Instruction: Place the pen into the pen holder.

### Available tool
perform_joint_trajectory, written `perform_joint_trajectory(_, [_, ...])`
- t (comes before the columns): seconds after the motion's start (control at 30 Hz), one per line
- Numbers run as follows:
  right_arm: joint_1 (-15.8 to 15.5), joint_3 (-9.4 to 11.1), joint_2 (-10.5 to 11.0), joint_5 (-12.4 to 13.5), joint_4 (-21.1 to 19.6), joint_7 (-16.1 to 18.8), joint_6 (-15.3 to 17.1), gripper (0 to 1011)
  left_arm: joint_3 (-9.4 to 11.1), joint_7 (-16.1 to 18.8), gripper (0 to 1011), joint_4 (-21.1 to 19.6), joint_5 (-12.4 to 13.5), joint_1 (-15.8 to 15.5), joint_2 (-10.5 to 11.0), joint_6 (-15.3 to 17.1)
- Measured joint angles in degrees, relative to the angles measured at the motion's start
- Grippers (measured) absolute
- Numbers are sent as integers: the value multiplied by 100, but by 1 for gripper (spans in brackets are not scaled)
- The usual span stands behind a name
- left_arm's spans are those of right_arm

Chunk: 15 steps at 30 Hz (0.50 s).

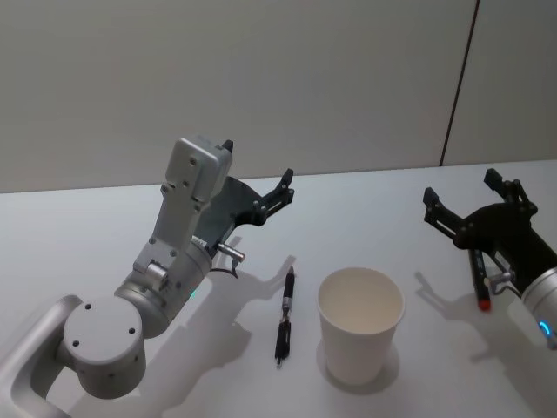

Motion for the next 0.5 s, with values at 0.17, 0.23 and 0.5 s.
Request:
perform_joint_trajectory(0.17, [196,55,18,51,142,261,209,1001,0,0,1001,0,0,0,0,0])
perform_joint_trajectory(0.23, [288,76,25,65,227,373,273,1001,0,0,1001,0,0,0,0,0])
perform_joint_trajectory(0.5, [969,161,3,108,990,1237,630,1001,0,0,1001,0,0,0,0,0])
